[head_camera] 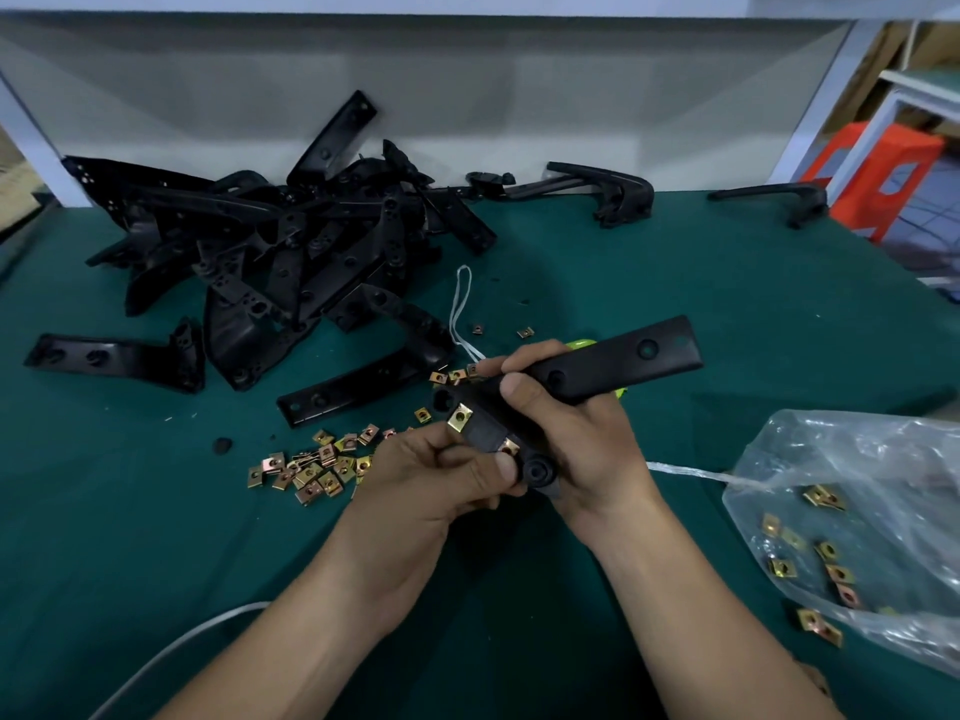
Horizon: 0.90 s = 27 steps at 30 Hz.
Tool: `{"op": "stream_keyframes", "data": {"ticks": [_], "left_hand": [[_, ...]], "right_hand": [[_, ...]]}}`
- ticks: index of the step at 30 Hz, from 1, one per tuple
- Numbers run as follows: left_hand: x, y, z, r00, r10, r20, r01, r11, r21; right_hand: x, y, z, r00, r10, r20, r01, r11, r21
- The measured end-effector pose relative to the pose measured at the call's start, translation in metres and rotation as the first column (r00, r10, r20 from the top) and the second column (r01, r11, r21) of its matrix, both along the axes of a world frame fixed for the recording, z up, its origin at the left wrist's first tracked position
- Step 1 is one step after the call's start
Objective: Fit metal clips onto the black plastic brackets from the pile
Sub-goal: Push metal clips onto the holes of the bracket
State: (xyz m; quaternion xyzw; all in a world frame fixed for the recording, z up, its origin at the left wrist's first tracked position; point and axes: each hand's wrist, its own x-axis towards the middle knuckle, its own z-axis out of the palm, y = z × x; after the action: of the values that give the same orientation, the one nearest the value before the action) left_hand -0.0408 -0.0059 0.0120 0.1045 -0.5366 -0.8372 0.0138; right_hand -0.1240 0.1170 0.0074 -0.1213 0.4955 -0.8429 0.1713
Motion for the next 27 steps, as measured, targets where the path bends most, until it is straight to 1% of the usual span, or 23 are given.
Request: {"op": "stream_keyframes", "data": {"ticks": [3,5,8,10,11,12,13,14,15,16,18,20,21,22,24,27], "left_hand": [[-0.001,-0.004,0.002,0.997,0.073,-0.030,-0.075,0.994,-0.085],[-0.004,-0.009,0.002,0.982,0.189,-0.029,-0.191,0.972,-0.138],[-0.009,-0.018,0.002,0.899,0.436,-0.025,-0.433,0.883,-0.182],[-0.010,-0.023,0.002,0.844,0.536,-0.020,-0.528,0.824,-0.205],[-0.009,-0.023,0.004,0.828,0.559,-0.037,-0.551,0.801,-0.233],[-0.008,-0.023,0.004,0.825,0.560,-0.076,-0.554,0.773,-0.310],[-0.006,-0.023,0.005,0.833,0.535,-0.142,-0.538,0.723,-0.433],[-0.003,-0.021,0.007,0.846,0.491,-0.208,-0.514,0.646,-0.564],[-0.001,-0.021,0.010,0.849,0.459,-0.261,-0.505,0.561,-0.656],[0.000,-0.022,0.015,0.845,0.444,-0.299,-0.510,0.499,-0.701],[0.001,-0.026,0.025,0.825,0.439,-0.356,-0.540,0.423,-0.728],[0.002,-0.030,0.034,0.776,0.461,-0.431,-0.604,0.342,-0.720],[0.001,-0.031,0.041,0.754,0.460,-0.469,-0.631,0.306,-0.713],[-0.003,-0.030,0.047,0.747,0.444,-0.495,-0.642,0.288,-0.710],[-0.011,-0.022,0.059,0.772,0.390,-0.502,-0.622,0.303,-0.722],[-0.024,-0.004,0.079,0.839,0.280,-0.467,-0.543,0.374,-0.752]], "right_hand": [[-0.003,0.004,0.001,0.996,-0.001,0.086,0.000,1.000,0.011],[-0.008,0.010,0.003,0.986,-0.037,0.164,0.044,0.998,-0.038],[-0.016,0.019,0.004,0.964,-0.099,0.247,0.128,0.986,-0.105],[-0.018,0.022,0.000,0.956,-0.138,0.259,0.161,0.985,-0.068],[-0.017,0.020,-0.002,0.955,-0.164,0.248,0.174,0.985,-0.019],[-0.016,0.017,-0.004,0.958,-0.190,0.217,0.185,0.982,0.042],[-0.013,0.013,-0.005,0.964,-0.206,0.170,0.191,0.977,0.100],[-0.011,0.010,-0.005,0.971,-0.210,0.115,0.192,0.970,0.149],[-0.007,0.007,-0.002,0.978,-0.200,0.061,0.185,0.964,0.188],[-0.004,0.005,0.001,0.983,-0.181,0.018,0.173,0.960,0.220],[0.002,0.005,0.010,0.992,-0.128,-0.011,0.127,0.959,0.255],[0.011,0.005,0.019,0.996,-0.085,0.031,0.075,0.969,0.236],[0.015,0.005,0.024,0.993,-0.085,0.081,0.067,0.977,0.203],[0.020,0.006,0.027,0.986,-0.092,0.139,0.069,0.984,0.163],[0.029,0.012,0.035,0.973,-0.106,0.205,0.084,0.990,0.116],[0.040,0.033,0.046,0.975,-0.120,0.187,0.088,0.982,0.170]]}}
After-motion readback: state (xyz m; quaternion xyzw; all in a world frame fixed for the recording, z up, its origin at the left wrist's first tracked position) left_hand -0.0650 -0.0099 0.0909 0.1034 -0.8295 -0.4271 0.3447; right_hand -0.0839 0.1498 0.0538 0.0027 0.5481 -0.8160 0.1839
